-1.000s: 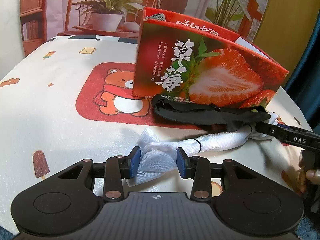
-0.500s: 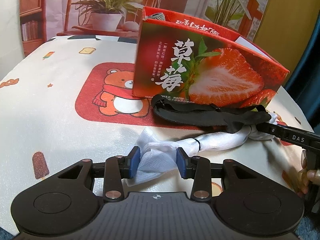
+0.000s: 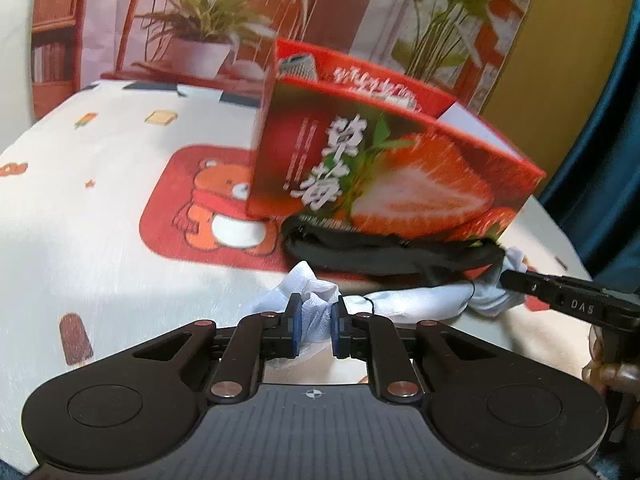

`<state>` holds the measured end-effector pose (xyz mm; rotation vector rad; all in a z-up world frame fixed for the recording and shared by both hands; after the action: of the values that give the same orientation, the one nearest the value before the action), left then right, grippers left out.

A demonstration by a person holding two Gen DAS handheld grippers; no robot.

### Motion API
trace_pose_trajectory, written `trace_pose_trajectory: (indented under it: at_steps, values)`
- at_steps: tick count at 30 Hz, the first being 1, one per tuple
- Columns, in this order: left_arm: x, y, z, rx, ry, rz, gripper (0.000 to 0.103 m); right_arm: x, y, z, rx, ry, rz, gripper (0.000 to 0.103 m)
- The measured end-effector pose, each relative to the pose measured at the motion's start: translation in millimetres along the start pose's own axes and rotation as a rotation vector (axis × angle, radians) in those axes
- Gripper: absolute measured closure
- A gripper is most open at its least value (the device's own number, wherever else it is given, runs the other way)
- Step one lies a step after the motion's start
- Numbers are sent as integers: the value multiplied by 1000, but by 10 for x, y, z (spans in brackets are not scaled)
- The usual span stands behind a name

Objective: Organize soft objects
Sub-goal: 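Lift the white cloth with both tools and carry it over the box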

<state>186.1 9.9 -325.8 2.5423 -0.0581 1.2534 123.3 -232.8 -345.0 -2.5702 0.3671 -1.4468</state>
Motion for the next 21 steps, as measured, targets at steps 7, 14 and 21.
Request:
trace_pose_trajectory:
  at_steps: [7, 14, 21]
  values:
    - [255, 84, -198, -46, 80, 13, 89, 204, -59, -268, 1, 57, -6, 91]
    - [719, 243, -378, -93, 194, 77, 88, 676, -84, -523, 8, 167, -25, 91]
    - [1223, 403, -308, -110, 264, 114, 89, 1235, -88, -557, -14, 243, -91, 91]
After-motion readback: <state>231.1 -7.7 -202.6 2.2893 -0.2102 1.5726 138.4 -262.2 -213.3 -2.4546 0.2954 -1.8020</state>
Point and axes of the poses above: each gripper's, at about its wrist camera, not at the fingertips, and z roughly the way its jaws point, y to its right, x to its top, the point moved 8 cm from there along z, roughly the way its jaws point, and after that the axes turned 7 degrees about y, right-handed, at the moved point
